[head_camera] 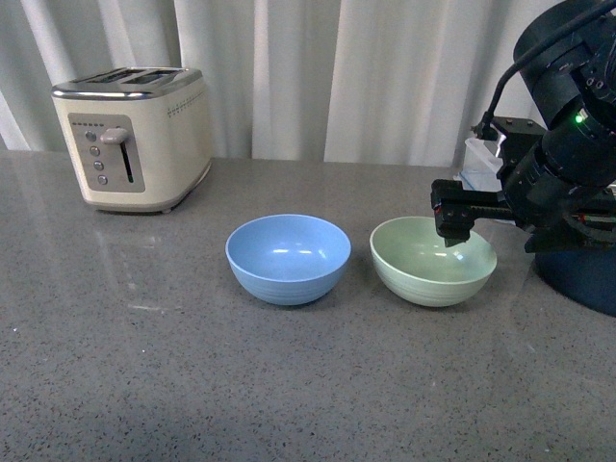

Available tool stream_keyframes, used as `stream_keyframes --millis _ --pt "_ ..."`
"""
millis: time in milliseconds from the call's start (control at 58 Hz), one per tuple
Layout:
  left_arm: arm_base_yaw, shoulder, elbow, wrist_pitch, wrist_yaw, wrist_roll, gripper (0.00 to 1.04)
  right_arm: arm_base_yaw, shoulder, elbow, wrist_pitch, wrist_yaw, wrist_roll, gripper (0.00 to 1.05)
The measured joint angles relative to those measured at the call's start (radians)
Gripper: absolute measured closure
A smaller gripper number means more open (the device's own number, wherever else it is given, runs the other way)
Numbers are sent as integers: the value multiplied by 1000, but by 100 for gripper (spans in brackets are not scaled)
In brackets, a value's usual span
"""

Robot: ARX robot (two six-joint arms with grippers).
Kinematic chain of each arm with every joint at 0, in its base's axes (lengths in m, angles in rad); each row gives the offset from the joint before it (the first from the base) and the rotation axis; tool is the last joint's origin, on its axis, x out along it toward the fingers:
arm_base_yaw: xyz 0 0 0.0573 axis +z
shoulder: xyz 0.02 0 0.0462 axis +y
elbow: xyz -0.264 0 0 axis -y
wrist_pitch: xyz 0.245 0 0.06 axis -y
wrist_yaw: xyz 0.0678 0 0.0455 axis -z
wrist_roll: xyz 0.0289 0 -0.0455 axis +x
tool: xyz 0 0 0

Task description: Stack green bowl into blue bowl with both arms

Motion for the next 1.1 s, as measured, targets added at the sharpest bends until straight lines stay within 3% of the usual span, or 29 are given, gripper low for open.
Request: stream_keyframes --millis 103,190,310,448,690,931,1103 --pt "0 0 0 0 0 0 7 -7 28 16 4 2 2 11" --pt "0 0 0 0 0 0 7 -8 48 24 7 12 1 22" --pt "0 0 0 0 0 0 7 -9 70 31 17 12 0 40" --pt "0 0 0 0 0 0 7 -8 88 37 21 13 -3 70" --pt "0 0 0 0 0 0 7 -9 82 40 48 14 -10 104" --pt "0 0 0 0 0 0 7 -8 4 16 85 36 -49 104" --pt "0 0 0 0 0 0 7 42 -138 26 97 -43 -53 104"
